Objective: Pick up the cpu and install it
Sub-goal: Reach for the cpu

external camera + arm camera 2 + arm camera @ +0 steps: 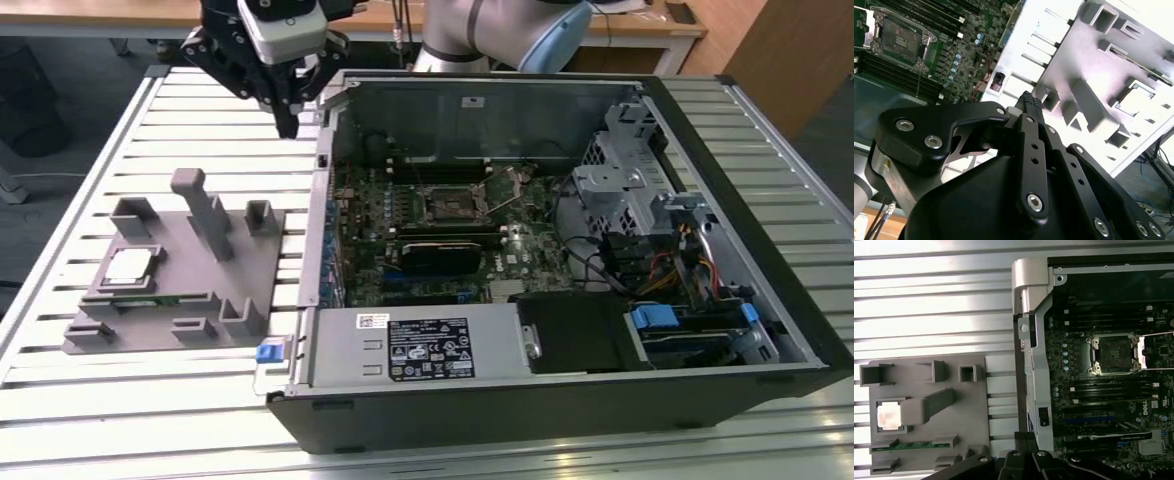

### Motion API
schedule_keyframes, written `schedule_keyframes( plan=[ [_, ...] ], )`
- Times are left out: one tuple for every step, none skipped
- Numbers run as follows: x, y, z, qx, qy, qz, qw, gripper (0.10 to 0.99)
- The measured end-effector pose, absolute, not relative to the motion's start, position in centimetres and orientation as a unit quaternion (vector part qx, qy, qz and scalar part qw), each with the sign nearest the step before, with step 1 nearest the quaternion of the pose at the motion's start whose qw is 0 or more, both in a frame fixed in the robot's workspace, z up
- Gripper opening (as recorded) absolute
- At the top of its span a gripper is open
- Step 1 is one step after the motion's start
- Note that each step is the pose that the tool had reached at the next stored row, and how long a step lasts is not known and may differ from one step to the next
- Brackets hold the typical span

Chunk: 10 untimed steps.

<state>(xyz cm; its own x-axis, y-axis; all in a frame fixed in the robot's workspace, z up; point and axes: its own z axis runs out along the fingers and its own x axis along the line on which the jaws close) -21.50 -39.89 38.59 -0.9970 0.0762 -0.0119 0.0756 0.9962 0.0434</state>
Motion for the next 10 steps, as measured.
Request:
schedule_keyframes(
  plan=[
    [-21.6,-39.9,38.6,0.038,0.999,0.021,0.006,0.106],
    [-21.7,-39.9,38.6,0.038,0.999,0.021,0.006,0.106],
    [-21.8,-39.9,38.5,0.038,0.999,0.021,0.006,0.106],
    [-21.9,-39.9,38.5,0.038,0.999,0.021,0.005,0.106],
    [-22.0,-39.9,38.5,0.038,0.999,0.021,0.005,0.106],
    [-22.2,-39.9,38.5,0.038,0.999,0.021,0.005,0.106],
    [-22.3,-39.9,38.5,0.038,0.999,0.021,0.004,0.106],
    [-22.4,-39.9,38.5,0.038,0.999,0.021,0.004,0.106],
    [-22.5,-39.9,38.5,0.038,0.999,0.021,0.004,0.106],
    [-22.6,-39.9,38.4,0.038,0.999,0.021,0.004,0.106]
  ],
)
